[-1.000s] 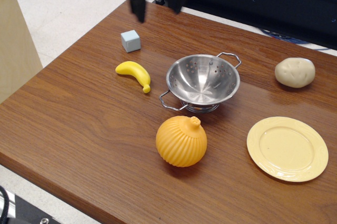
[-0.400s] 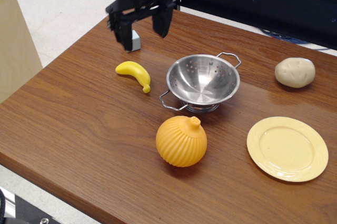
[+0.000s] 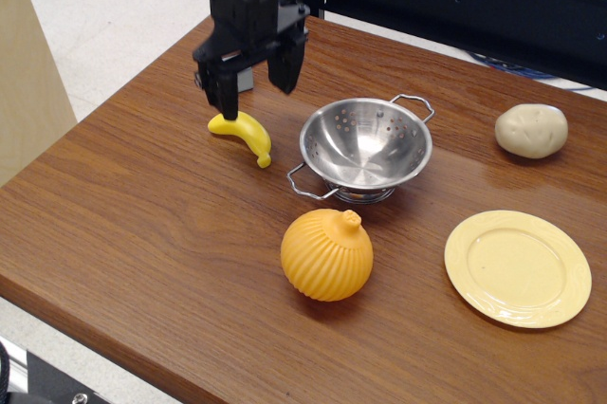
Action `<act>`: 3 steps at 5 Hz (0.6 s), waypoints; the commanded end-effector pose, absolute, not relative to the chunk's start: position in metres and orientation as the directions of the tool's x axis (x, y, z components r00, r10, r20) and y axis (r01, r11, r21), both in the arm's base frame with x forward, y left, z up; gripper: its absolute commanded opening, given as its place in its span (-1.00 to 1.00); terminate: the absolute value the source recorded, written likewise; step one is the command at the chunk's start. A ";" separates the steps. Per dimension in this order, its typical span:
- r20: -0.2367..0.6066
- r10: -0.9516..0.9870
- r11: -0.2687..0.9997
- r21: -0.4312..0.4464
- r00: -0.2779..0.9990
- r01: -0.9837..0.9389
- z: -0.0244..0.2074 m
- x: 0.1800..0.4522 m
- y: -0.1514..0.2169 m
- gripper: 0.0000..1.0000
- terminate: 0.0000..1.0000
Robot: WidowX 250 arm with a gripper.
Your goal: Put banana in colander
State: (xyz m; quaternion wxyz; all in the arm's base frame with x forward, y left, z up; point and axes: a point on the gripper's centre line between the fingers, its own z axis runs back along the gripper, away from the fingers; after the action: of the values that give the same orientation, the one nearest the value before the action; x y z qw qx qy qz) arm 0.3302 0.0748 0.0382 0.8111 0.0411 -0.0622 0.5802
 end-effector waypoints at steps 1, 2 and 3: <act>0.148 0.960 0.244 -0.013 0.239 -0.970 0.027 0.324 0.070 1.00 -1.00; 0.169 0.958 0.235 -0.015 0.230 -0.972 0.020 0.325 0.074 1.00 -1.00; 0.200 0.952 0.243 -0.027 0.233 -0.970 0.011 0.325 0.074 -1.00 -1.00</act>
State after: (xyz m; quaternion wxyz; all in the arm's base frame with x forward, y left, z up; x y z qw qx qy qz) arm 0.3273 0.0781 0.0067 0.7828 0.0528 -0.0789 0.6149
